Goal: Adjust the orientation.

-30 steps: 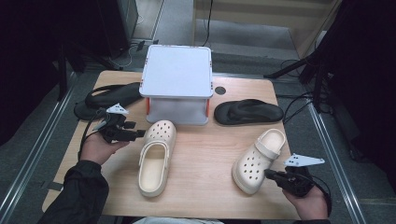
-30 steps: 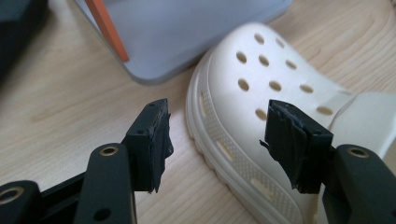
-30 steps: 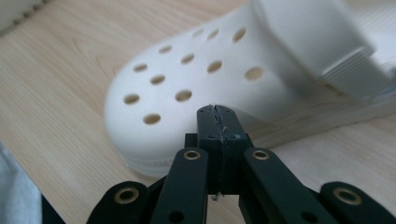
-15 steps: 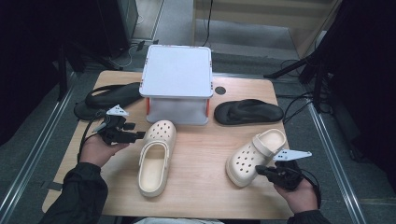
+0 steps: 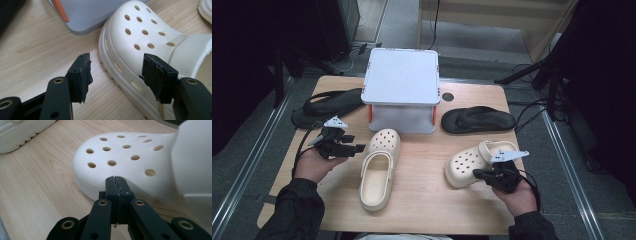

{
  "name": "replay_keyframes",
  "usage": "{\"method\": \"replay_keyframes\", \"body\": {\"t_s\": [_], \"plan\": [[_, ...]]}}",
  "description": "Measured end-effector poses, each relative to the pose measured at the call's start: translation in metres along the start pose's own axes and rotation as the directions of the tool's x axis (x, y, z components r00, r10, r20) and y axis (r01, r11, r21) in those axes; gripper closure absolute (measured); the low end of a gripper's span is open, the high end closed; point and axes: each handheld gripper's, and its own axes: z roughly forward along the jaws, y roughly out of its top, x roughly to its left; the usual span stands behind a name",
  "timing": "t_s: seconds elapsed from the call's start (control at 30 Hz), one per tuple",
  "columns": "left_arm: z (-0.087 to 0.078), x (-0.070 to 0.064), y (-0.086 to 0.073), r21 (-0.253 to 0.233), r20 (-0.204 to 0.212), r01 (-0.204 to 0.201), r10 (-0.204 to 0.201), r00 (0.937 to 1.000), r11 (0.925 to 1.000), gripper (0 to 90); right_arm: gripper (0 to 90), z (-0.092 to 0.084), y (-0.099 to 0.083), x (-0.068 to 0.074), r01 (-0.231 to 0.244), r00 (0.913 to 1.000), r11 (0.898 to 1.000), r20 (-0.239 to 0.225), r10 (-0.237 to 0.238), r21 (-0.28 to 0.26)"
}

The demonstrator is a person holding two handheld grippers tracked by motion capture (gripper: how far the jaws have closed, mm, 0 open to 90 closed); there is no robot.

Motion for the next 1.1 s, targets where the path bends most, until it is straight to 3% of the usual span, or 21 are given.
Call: {"method": "replay_keyframes", "body": {"t_s": [0.37, 0.57, 0.87, 1.1], "plan": [[-0.006, -0.002, -0.007, -0.012, -0.005, 0.006, -0.006, 1.0000, 0.9999, 40.8, 90.0, 0.031, 0.034, 0.004, 0.019, 0.9998, 1.000, -0.001, -0.019, 0.023], [-0.011, -0.003, -0.012, -0.026, -0.013, 0.015, -0.015, 0.9998, 0.9995, 40.9, 90.0, 0.044, 0.050, 0.007, 0.045, 0.9982, 0.998, 0.037, -0.047, 0.036], [-0.009, -0.006, -0.019, 0.008, 0.001, 0.016, -0.016, 0.9999, 0.9998, 41.1, 90.0, 0.055, 0.064, -0.003, -0.012, 0.9984, 1.000, 0.055, 0.011, 0.024], [-0.007, -0.005, -0.020, 0.021, 0.011, 0.027, -0.028, 0.9996, 0.9994, 40.9, 90.0, 0.047, 0.063, -0.005, -0.024, 0.9989, 1.000, 0.041, 0.024, 0.004]]}}
